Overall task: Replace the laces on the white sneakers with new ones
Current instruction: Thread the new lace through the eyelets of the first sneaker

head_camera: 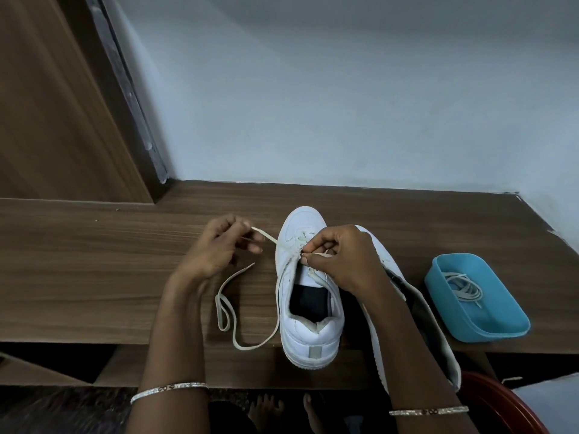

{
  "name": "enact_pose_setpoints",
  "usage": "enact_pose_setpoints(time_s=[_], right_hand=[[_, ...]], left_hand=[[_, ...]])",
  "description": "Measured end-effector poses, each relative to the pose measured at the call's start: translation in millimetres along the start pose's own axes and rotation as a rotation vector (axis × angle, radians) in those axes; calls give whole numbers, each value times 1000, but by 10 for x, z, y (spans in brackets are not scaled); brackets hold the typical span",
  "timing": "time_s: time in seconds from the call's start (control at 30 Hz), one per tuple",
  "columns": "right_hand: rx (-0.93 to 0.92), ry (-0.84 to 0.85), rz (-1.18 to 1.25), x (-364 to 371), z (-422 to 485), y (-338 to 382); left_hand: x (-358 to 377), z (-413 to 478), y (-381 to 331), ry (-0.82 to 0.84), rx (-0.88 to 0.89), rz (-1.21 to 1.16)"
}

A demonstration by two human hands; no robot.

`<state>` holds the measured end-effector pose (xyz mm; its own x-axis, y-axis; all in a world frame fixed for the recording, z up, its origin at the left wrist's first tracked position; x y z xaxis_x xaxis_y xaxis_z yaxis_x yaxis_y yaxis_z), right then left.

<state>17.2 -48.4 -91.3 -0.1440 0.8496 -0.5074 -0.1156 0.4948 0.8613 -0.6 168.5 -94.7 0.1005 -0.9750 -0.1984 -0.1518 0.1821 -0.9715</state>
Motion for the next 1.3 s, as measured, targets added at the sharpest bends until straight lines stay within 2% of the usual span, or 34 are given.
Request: enact_pose_setpoints(time_s=[0.23, 0.33, 0.4, 0.5, 0.57, 0.67, 0.73, 0.87, 1.0, 1.13, 1.3], right_hand=[[-13, 23, -30, -1, 11, 25], [-24, 27, -40, 1, 19, 25], [-31, 30, -40, 1, 24, 26], [-49, 14, -52, -7, 33, 31], [-73, -9, -74, -25, 51, 27], [-84, -1, -96, -48, 67, 15], [-71, 22, -80, -76, 56, 7], [-31, 49, -66, -124, 17, 8], [-29, 59, -80, -126, 7, 13], [-39, 46, -102, -141, -12, 19], [-21, 44, -119, -129, -15, 7]], left_hand=[[-104, 73, 11, -183, -148, -706], [-162, 107, 61, -264, -161, -776], [-201, 124, 91, -282, -118, -615], [-167, 35, -3, -215, 43, -69], [-57, -10, -57, -30, 139, 132], [74, -3, 36, 280, 163, 428], [103, 13, 91, 340, 152, 446], [116, 9, 13, 256, 175, 165], [215, 47, 6, 289, 120, -99], [228, 53, -61, 207, 5, -368], [139, 106, -54, 146, 8, -808]])
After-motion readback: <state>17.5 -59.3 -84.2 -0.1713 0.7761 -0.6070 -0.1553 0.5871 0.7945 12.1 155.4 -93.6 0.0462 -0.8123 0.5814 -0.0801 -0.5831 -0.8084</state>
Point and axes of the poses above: each hand's wrist, its own z-axis towards the middle knuckle, its own x-axis out of the palm, y = z × x, the point moved 2 cm from there along z, towards the middle knuckle, and after that the axes turned 6 degrees about z, right-handed, at the moved point
